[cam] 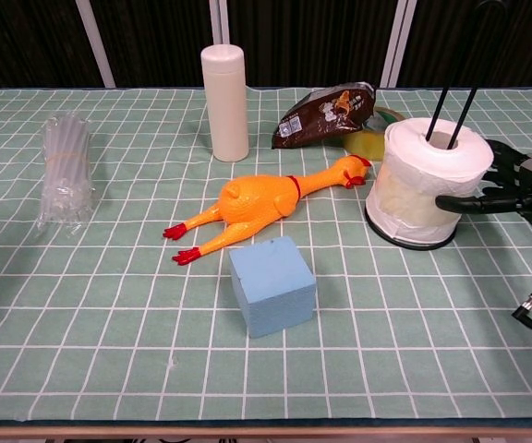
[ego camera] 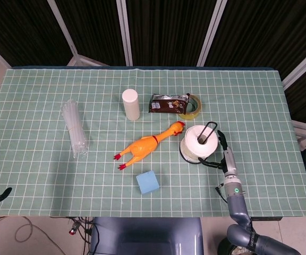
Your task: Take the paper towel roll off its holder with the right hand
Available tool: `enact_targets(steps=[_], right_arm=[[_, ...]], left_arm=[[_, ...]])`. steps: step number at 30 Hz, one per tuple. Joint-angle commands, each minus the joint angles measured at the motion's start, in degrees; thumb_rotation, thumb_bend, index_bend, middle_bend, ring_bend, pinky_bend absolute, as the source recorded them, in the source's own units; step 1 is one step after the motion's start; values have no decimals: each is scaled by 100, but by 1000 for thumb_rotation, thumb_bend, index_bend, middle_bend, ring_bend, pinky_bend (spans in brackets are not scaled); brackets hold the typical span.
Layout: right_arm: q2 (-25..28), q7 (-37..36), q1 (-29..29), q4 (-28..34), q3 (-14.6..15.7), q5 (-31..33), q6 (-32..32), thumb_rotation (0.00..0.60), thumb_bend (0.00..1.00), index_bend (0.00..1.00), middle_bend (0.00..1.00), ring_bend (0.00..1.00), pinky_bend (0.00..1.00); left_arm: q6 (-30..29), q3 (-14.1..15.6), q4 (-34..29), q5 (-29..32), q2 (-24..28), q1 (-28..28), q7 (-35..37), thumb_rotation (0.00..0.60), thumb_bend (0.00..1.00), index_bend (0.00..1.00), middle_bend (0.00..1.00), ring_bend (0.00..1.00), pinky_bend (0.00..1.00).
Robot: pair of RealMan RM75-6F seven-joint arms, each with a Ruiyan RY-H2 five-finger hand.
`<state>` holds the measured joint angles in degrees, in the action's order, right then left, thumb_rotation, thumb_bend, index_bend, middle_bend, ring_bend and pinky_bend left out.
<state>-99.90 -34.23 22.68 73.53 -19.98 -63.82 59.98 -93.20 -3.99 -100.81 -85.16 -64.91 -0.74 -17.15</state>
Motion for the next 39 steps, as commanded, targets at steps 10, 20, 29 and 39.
enact_targets(steps=[10, 20, 29, 39], right_arm=[[-181, 164, 165, -35, -114, 107, -126, 600, 0, 0, 0, 0, 0], [-291, 289, 304, -101, -231, 245, -258, 600, 0, 0, 3, 0, 0], [-368, 355, 299, -166, -345, 419, -206, 600, 0, 127, 199, 2, 0], [-223, 343, 231, 106, -392, 254, -23, 600, 0, 216, 226, 15, 0]], left_arm=[[17, -1, -1, 25, 2, 7, -13, 600, 48, 141, 43, 0, 0], [31, -2, 2, 43, 3, 17, -19, 600, 48, 141, 43, 0, 0], [25, 6, -1, 35, 8, 15, -18, 600, 48, 141, 43, 0, 0], [19, 4, -4, 45, 11, 13, -16, 600, 48, 141, 43, 0, 0]])
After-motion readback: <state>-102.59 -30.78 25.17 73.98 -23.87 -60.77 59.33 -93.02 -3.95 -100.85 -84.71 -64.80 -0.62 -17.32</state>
